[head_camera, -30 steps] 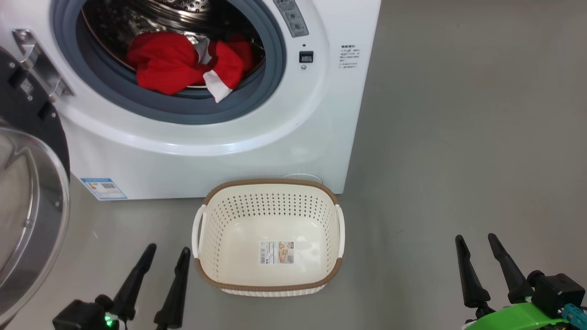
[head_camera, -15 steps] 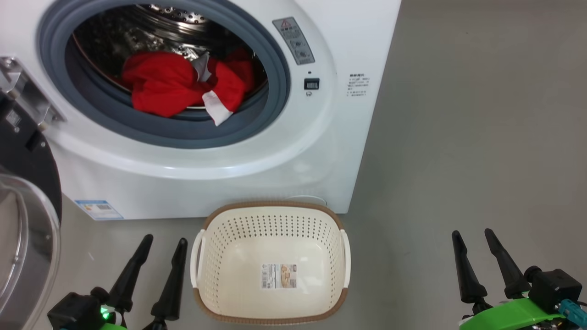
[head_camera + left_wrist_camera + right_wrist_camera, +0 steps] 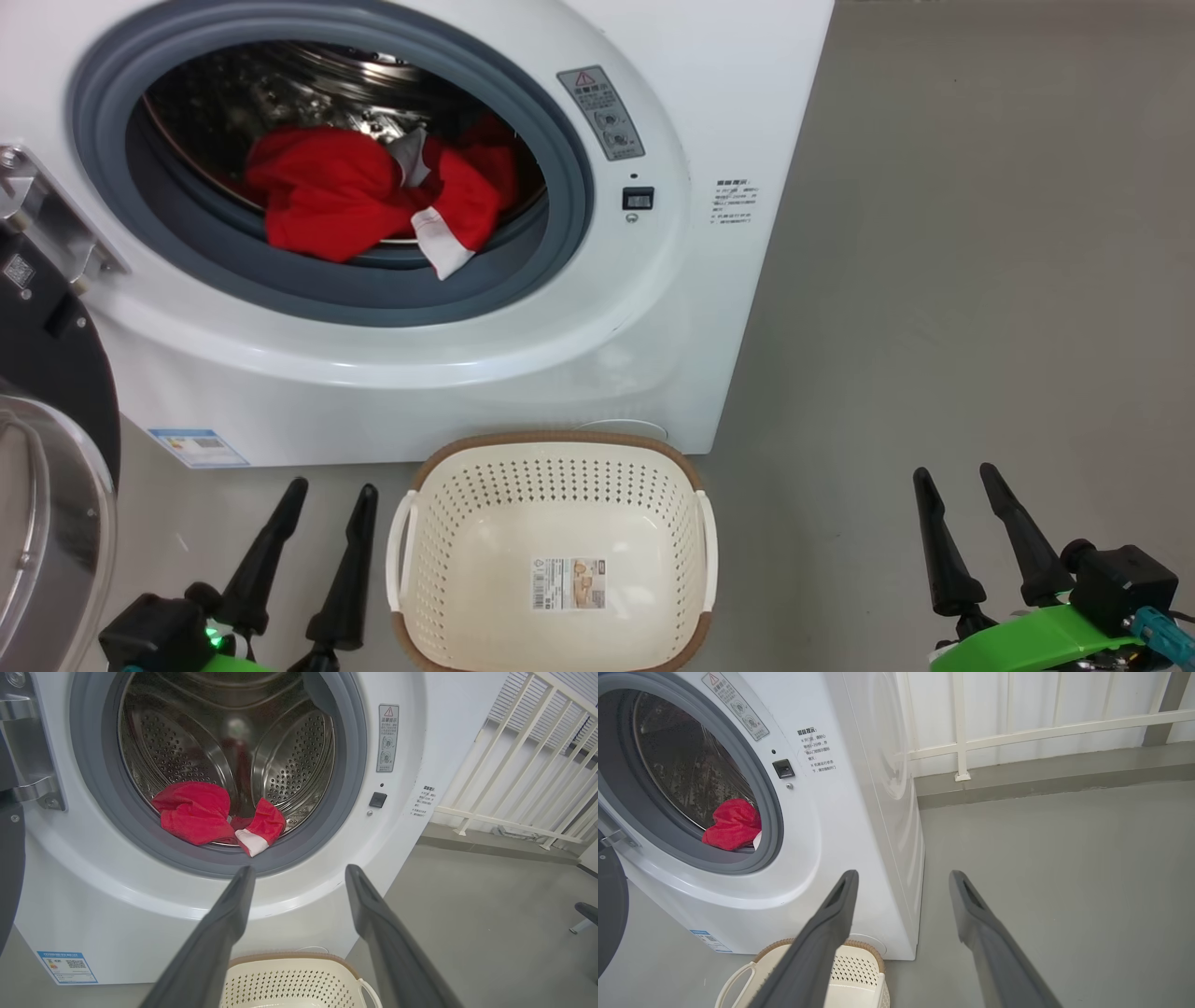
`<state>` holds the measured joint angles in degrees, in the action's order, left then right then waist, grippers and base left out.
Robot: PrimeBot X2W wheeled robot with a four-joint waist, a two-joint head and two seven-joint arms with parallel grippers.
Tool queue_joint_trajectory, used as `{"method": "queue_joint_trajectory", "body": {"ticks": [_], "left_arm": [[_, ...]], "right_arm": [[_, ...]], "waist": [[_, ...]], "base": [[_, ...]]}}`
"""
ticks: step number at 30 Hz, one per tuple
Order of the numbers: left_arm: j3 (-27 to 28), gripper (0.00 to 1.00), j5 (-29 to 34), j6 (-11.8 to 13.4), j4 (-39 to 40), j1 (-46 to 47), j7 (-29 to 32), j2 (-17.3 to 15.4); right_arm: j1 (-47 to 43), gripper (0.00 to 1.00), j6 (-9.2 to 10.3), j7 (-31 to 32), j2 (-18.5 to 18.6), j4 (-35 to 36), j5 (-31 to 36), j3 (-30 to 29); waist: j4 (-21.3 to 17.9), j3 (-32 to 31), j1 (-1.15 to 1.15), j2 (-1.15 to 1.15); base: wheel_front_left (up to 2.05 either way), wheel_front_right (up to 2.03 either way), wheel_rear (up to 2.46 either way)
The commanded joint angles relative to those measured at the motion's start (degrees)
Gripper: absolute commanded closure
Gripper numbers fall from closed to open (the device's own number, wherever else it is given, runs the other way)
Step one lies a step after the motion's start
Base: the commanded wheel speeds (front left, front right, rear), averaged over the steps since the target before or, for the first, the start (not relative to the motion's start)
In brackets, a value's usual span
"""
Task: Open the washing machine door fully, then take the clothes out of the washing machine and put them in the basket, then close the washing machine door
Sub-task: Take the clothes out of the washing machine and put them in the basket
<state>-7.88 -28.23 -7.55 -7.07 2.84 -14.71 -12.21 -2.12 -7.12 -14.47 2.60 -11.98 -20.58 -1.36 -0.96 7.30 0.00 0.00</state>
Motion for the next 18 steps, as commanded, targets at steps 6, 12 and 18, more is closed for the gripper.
{"method": "queue_joint_trajectory", "body": {"ticks": [6,12,18], "left_arm": [[1.0,0.00,0.4,0.1,-0.4,3.4,-0.3,-1.5],[-1.6,0.00,1.3,0.1,-5.5,10.5,-0.3,-2.8],[-6.9,0.00,-0.8,0.1,-12.5,22.5,-0.3,-4.7]], "right_arm": [[2.0,0.00,-0.36,-0.5,0.3,1.4,0.5,1.8],[3.5,0.00,-0.36,-0.5,0.3,1.8,0.0,2.2],[6.1,0.00,-0.36,-0.5,0.3,2.1,-1.2,3.1]], "waist": [[-0.5,1.5,0.00,0.00],[-1.3,5.0,0.00,0.00],[-2.8,9.6,0.00,0.00]], "base": [[0.00,0.00,0.00],[0.00,0.00,0.00],[0.00,0.00,0.00]]}}
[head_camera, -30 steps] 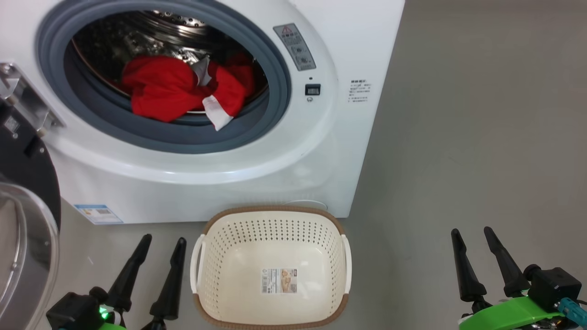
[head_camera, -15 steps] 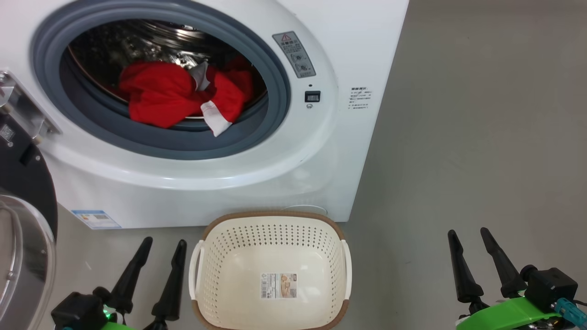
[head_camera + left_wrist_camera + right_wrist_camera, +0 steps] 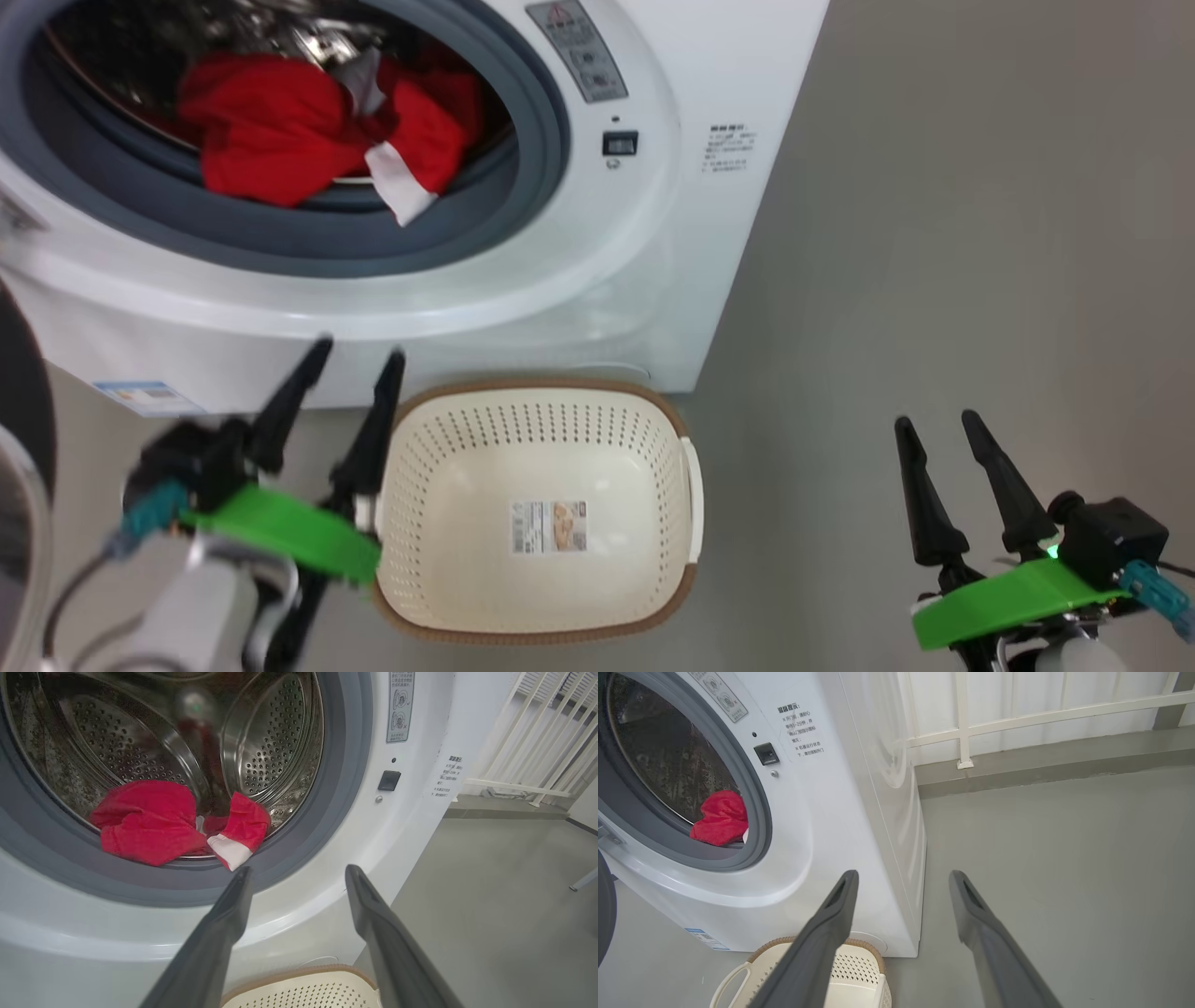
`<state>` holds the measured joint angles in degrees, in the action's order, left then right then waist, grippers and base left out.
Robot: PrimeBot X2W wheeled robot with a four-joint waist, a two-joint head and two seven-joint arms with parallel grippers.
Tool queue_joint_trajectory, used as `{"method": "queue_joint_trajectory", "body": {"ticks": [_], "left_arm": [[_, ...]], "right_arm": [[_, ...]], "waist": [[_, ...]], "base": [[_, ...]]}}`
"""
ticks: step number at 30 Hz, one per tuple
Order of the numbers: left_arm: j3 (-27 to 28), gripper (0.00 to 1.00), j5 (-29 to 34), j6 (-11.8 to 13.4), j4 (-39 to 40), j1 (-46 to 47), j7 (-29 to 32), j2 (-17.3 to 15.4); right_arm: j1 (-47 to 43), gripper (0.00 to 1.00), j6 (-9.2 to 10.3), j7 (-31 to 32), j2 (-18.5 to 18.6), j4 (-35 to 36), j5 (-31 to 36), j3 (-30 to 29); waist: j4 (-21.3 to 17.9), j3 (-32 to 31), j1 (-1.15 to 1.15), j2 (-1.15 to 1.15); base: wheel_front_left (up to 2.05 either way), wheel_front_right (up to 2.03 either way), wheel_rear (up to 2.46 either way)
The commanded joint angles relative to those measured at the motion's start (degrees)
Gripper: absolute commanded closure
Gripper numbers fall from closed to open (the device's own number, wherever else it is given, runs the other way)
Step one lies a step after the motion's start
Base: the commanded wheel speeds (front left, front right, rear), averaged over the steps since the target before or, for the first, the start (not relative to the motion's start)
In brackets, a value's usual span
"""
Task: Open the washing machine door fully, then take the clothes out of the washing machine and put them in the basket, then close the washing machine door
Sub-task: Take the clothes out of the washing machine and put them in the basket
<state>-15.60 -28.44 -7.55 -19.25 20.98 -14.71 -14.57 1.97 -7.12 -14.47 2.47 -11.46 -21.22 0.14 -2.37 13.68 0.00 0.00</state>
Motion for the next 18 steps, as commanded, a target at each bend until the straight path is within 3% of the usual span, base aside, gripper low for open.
{"method": "queue_joint_trajectory", "body": {"ticks": [1,8,18], "left_arm": [[0.0,0.00,-1.2,0.1,-1.7,6.5,-0.3,-2.7],[-4.6,0.00,-4.6,0.1,-11.5,19.7,-0.3,-4.9],[-15.7,0.00,-11.6,0.1,-24.0,37.7,1.3,-8.1]], "right_arm": [[2.4,0.00,-0.36,-0.5,0.4,1.6,-0.8,1.8],[4.9,0.00,-0.36,-0.5,0.4,2.0,-2.2,2.8],[8.9,0.00,-0.36,-0.5,0.4,3.0,-3.6,4.0]], "waist": [[-1.6,4.1,0.00,0.00],[-3.1,8.7,0.00,0.00],[-5.3,15.9,0.00,0.00]], "base": [[0.00,0.00,0.00],[0.00,0.00,0.00],[0.00,0.00,0.00]]}}
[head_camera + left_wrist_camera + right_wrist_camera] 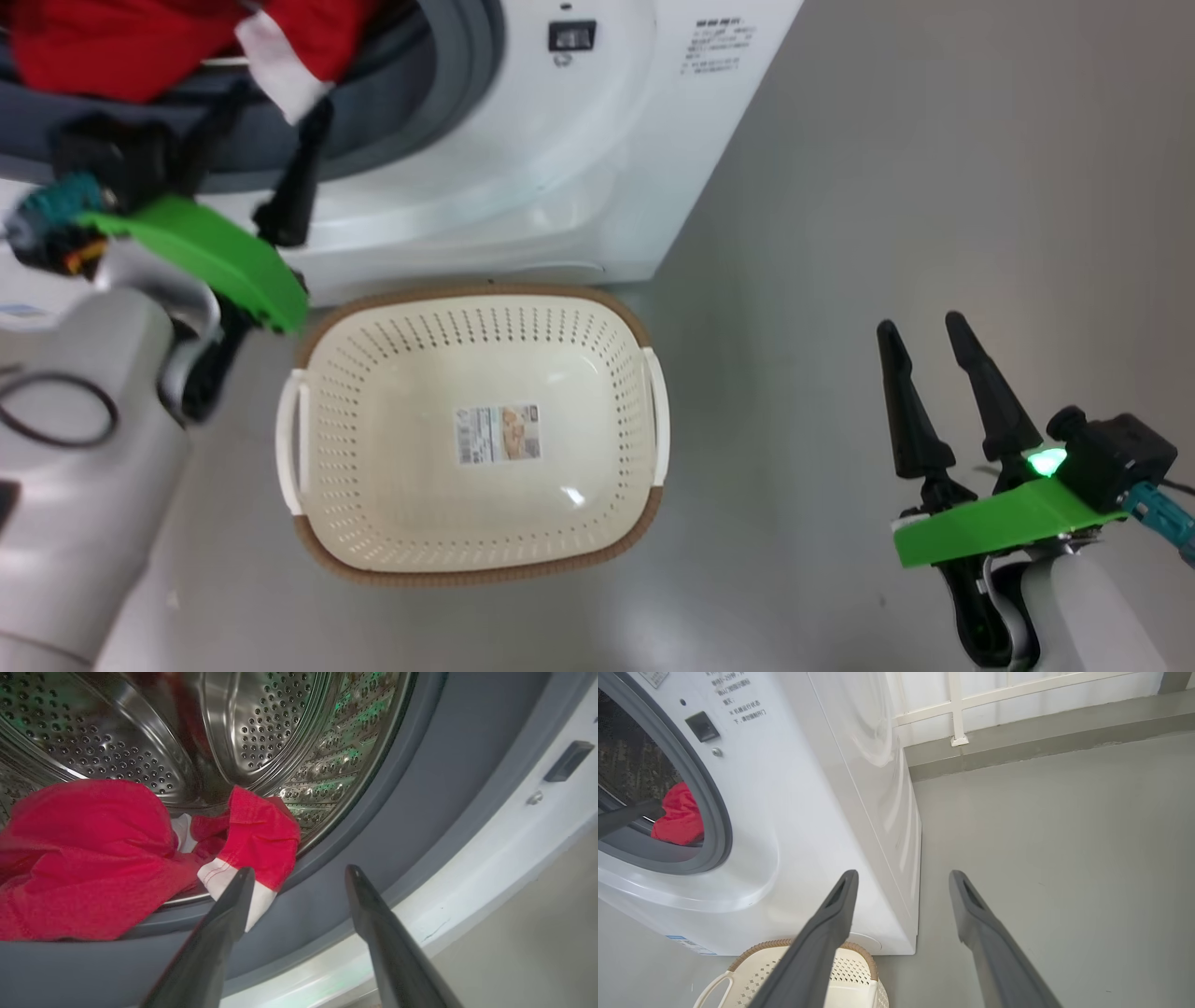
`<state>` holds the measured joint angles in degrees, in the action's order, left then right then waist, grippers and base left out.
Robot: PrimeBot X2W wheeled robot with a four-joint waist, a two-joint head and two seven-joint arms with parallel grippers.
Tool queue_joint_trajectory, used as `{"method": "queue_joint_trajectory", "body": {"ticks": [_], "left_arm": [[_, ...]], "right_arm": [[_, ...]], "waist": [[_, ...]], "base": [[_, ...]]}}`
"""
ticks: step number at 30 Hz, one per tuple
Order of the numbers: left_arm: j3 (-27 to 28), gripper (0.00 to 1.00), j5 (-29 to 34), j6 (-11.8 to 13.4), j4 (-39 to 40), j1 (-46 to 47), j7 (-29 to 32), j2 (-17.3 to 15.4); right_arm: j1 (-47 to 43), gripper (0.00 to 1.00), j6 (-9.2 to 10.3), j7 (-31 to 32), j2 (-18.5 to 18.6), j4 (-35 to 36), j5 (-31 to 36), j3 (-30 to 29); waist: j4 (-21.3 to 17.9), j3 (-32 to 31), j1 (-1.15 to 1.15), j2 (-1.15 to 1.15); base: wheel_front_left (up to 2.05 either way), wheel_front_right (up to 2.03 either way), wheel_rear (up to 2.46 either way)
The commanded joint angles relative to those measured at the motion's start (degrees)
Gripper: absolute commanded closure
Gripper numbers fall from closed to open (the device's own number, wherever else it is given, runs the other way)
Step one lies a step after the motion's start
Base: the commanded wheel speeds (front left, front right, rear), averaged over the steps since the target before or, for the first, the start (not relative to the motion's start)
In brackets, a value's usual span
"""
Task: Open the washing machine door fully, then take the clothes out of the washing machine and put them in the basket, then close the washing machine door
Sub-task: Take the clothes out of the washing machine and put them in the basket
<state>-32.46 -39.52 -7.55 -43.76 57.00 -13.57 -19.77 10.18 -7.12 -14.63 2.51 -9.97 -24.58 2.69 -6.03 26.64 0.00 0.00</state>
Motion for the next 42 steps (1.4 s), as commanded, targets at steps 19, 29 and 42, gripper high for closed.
{"method": "queue_joint_trajectory", "body": {"ticks": [19,29,42], "left_arm": [[-12.0,0.00,-10.0,0.1,-13.0,17.3,0.7,-6.8],[-15.9,1.00,-13.1,0.1,-16.7,19.2,-0.3,-7.1],[-6.8,1.00,-14.5,0.1,-12.3,15.6,-1.4,-6.2]], "right_arm": [[4.1,0.00,-0.36,-0.4,0.4,2.7,-2.7,4.6],[3.6,0.00,-0.36,-0.4,0.4,3.0,-2.8,4.5],[3.1,0.00,-0.36,-0.4,0.4,2.5,-1.4,3.0]], "waist": [[-6.1,9.0,0.00,0.00],[-6.9,8.9,0.00,0.00],[-3.7,4.9,0.00,0.00]], "base": [[0.00,0.00,0.00],[0.00,0.00,0.00],[0.00,0.00,0.00]]}}
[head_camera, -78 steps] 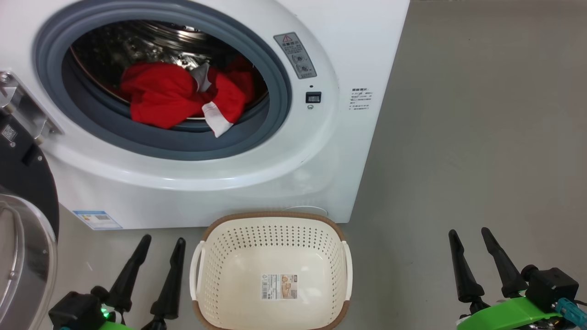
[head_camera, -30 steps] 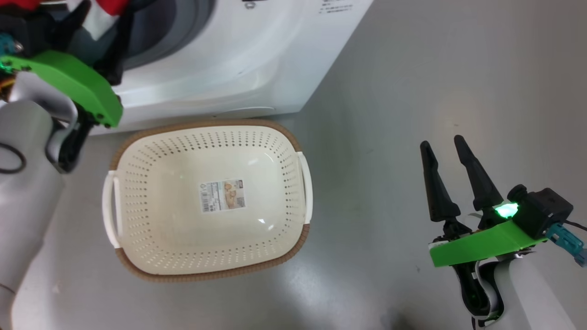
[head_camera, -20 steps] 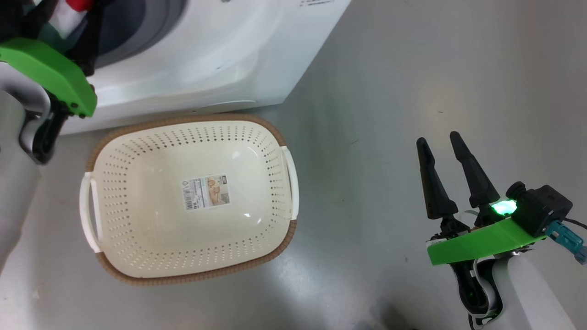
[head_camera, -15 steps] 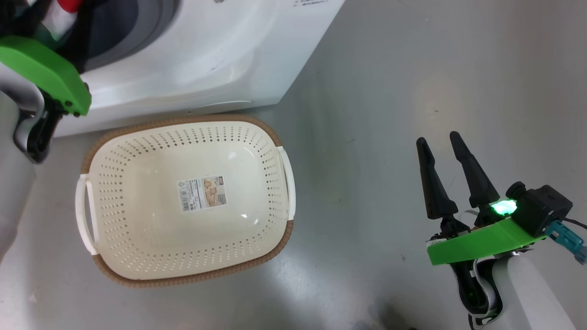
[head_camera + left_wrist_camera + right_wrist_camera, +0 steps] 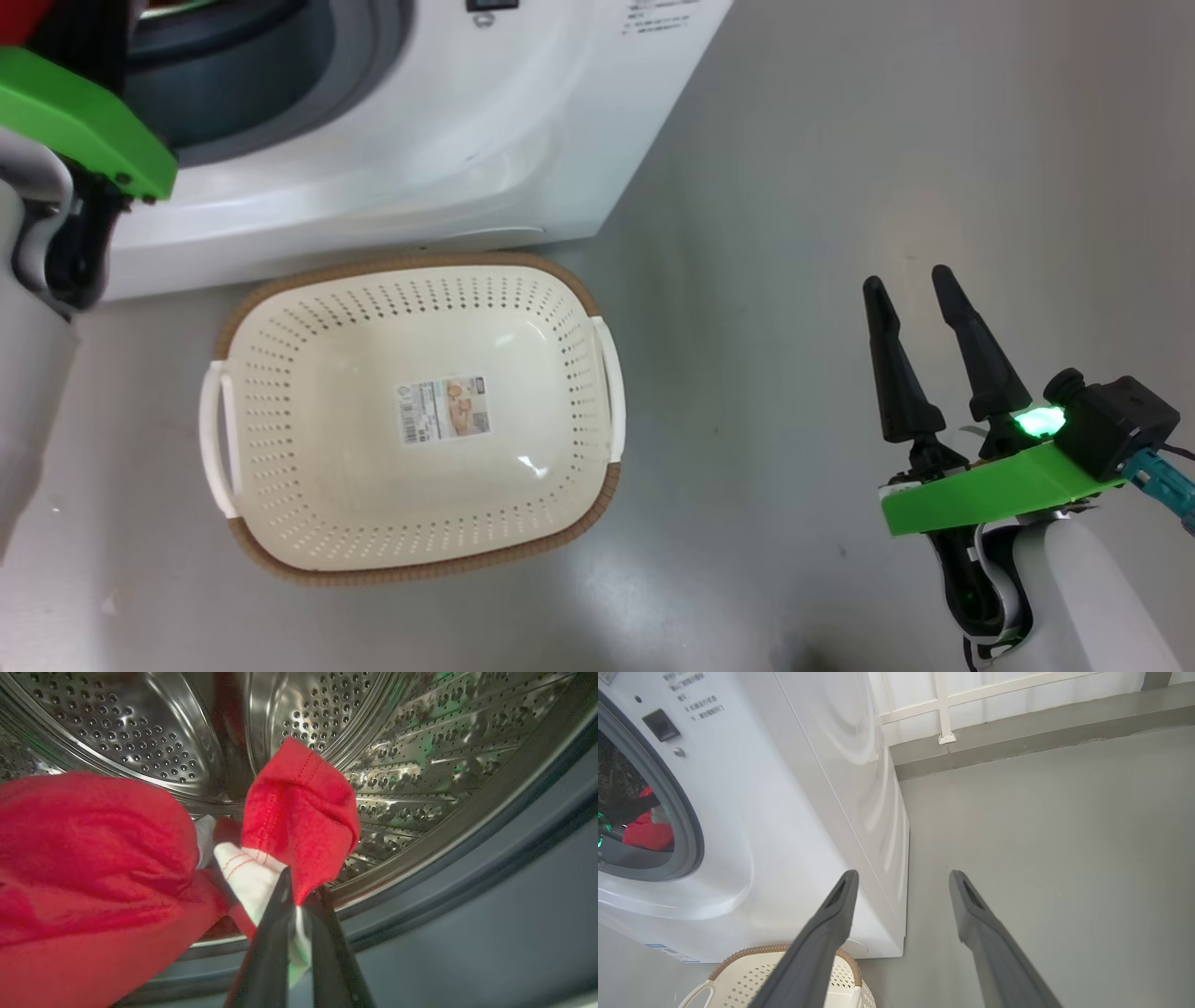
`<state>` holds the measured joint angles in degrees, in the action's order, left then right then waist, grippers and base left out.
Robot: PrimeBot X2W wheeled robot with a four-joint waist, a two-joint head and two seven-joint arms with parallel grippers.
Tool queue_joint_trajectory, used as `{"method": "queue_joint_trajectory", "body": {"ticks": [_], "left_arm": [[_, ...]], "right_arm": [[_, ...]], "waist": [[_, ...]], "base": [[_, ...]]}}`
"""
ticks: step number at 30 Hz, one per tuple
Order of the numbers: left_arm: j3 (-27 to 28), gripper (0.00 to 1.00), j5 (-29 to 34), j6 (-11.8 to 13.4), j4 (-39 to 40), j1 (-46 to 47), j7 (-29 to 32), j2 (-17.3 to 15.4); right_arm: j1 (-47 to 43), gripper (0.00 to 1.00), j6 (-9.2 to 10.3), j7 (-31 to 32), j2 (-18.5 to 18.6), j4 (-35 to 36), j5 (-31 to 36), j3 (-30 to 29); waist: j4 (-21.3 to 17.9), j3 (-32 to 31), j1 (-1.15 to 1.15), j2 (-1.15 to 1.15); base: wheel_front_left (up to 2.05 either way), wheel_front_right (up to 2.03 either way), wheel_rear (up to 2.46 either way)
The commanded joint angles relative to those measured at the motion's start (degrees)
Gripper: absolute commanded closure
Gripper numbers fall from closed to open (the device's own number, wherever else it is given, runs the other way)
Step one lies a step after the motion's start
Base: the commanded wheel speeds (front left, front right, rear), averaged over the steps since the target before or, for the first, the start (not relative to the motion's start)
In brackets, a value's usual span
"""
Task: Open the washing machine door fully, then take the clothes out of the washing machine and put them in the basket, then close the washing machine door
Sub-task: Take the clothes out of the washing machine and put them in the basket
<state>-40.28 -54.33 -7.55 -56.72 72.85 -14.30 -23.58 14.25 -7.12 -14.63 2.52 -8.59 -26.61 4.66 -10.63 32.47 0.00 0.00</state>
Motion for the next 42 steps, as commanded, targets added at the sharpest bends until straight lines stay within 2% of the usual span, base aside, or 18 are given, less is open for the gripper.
{"method": "queue_joint_trajectory", "body": {"ticks": [1,7,13,17,26,42], "left_arm": [[2.7,1.00,1.4,0.1,1.9,-1.4,-0.7,-2.4],[16.2,1.00,8.4,0.1,10.5,-10.6,-0.7,0.0],[28.2,1.00,16.7,0.1,20.8,-21.7,-0.7,4.7],[33.6,1.00,21.0,0.1,28.0,-28.7,-0.7,8.0],[40.0,1.00,25.4,0.1,43.1,-39.6,-0.7,12.7],[42.7,1.00,27.0,0.1,64.3,-49.5,-0.7,15.5]], "right_arm": [[-1.0,0.00,-0.36,-0.4,0.4,0.9,0.8,0.7],[-2.3,0.00,-0.36,-0.4,0.4,0.3,1.6,-0.5],[-3.4,0.00,-0.36,-0.4,0.4,-0.3,2.4,-1.7],[-4.6,0.00,-0.36,-0.4,0.4,-0.5,2.8,-2.6],[-6.3,0.00,-0.36,-0.4,0.4,-0.4,3.4,-3.5],[-6.4,0.00,-0.36,-0.4,0.4,-0.2,3.3,-3.7]], "waist": [[1.2,-1.4,0.00,0.00],[3.5,-4.6,0.00,0.00],[5.6,-7.5,0.00,0.00],[6.8,-9.3,0.00,0.00],[8.2,-10.9,0.00,0.00],[8.2,-10.9,0.00,0.00]], "base": [[0.00,0.00,0.00],[0.00,0.00,0.00],[0.00,0.00,0.00],[0.00,0.00,0.00],[0.00,0.00,0.00],[0.00,0.00,0.00]]}}
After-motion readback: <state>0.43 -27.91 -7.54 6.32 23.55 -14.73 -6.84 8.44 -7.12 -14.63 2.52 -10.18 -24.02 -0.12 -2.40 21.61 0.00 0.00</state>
